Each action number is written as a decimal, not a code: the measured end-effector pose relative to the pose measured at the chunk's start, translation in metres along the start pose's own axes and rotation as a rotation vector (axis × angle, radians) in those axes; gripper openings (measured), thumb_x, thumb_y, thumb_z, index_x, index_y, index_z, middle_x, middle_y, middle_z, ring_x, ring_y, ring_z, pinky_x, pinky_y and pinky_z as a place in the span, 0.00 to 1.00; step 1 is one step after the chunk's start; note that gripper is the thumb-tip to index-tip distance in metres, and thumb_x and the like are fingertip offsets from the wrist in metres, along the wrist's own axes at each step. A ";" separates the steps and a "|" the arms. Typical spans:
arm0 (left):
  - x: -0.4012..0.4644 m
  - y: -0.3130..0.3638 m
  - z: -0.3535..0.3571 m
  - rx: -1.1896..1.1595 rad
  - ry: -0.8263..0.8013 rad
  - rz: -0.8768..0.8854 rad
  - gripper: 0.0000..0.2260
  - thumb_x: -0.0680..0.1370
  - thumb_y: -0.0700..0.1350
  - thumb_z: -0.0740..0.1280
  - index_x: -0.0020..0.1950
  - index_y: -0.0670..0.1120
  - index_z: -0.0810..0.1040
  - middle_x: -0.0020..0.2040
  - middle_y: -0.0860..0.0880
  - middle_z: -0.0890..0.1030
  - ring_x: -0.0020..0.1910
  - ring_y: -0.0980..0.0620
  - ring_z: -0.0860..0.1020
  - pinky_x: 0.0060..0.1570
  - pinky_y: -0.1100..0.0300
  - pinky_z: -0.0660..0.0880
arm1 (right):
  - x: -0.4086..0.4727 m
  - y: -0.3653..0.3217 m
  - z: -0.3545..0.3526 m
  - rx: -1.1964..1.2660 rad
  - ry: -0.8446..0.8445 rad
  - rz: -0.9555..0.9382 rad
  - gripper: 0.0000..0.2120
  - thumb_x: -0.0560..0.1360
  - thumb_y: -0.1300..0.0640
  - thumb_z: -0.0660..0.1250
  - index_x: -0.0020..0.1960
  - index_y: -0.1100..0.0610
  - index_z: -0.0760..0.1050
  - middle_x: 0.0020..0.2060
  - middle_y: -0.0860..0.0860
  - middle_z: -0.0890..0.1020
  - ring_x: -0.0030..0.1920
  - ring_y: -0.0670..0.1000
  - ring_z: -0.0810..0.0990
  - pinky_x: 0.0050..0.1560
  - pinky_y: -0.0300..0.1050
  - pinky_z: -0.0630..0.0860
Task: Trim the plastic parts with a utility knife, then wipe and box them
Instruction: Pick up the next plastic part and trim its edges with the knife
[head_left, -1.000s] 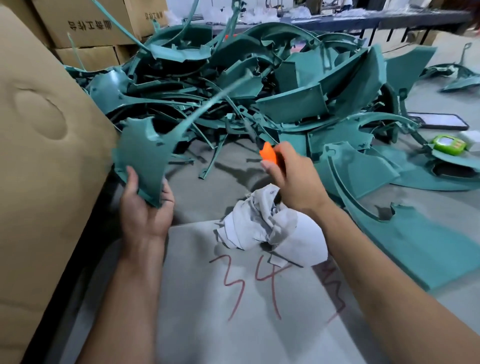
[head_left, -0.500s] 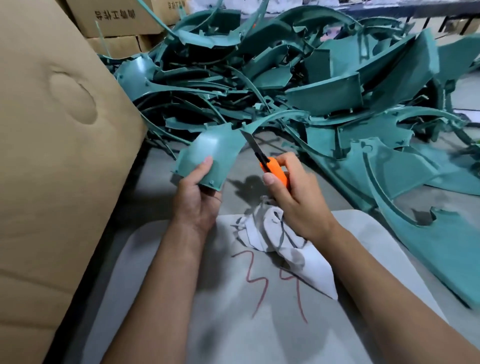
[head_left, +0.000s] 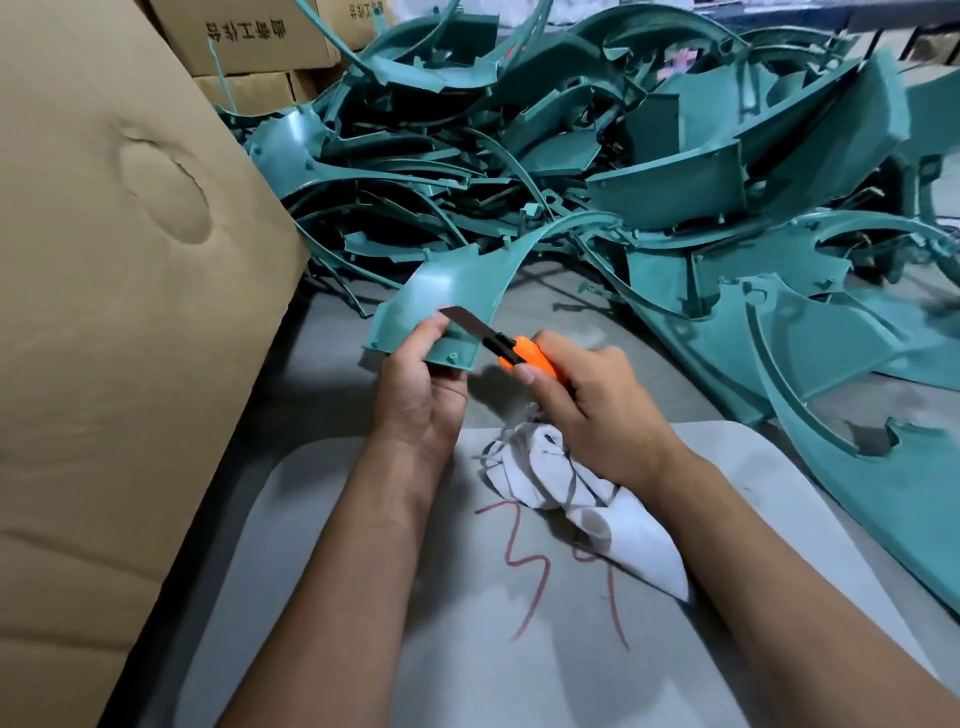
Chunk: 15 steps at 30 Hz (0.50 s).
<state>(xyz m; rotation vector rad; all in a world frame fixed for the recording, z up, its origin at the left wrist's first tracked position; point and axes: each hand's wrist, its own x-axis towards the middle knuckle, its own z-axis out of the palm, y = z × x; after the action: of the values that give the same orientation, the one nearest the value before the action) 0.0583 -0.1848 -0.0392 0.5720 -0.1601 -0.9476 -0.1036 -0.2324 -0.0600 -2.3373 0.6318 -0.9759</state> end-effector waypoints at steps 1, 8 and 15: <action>0.000 0.001 0.000 0.006 -0.008 -0.011 0.08 0.81 0.31 0.64 0.57 0.36 0.79 0.48 0.42 0.86 0.45 0.49 0.86 0.42 0.60 0.82 | 0.000 0.001 -0.001 -0.018 0.026 0.006 0.12 0.85 0.47 0.60 0.45 0.52 0.67 0.27 0.49 0.72 0.27 0.52 0.70 0.27 0.47 0.66; -0.007 0.008 -0.001 0.064 -0.037 -0.064 0.10 0.79 0.30 0.64 0.59 0.36 0.79 0.51 0.40 0.86 0.50 0.45 0.86 0.45 0.57 0.84 | 0.003 0.016 -0.017 -0.192 0.364 0.206 0.15 0.87 0.51 0.59 0.43 0.51 0.63 0.26 0.45 0.67 0.28 0.45 0.71 0.27 0.36 0.62; -0.005 0.007 0.004 -0.027 0.065 -0.053 0.06 0.79 0.30 0.64 0.54 0.36 0.79 0.46 0.41 0.86 0.44 0.47 0.86 0.48 0.58 0.84 | -0.002 -0.004 -0.006 -0.119 0.110 -0.155 0.08 0.85 0.53 0.63 0.48 0.51 0.68 0.28 0.37 0.69 0.29 0.37 0.74 0.29 0.28 0.65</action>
<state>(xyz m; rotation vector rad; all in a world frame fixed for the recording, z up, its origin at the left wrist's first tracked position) 0.0591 -0.1794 -0.0318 0.5833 -0.0745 -0.9797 -0.1084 -0.2300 -0.0548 -2.4802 0.5717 -1.1717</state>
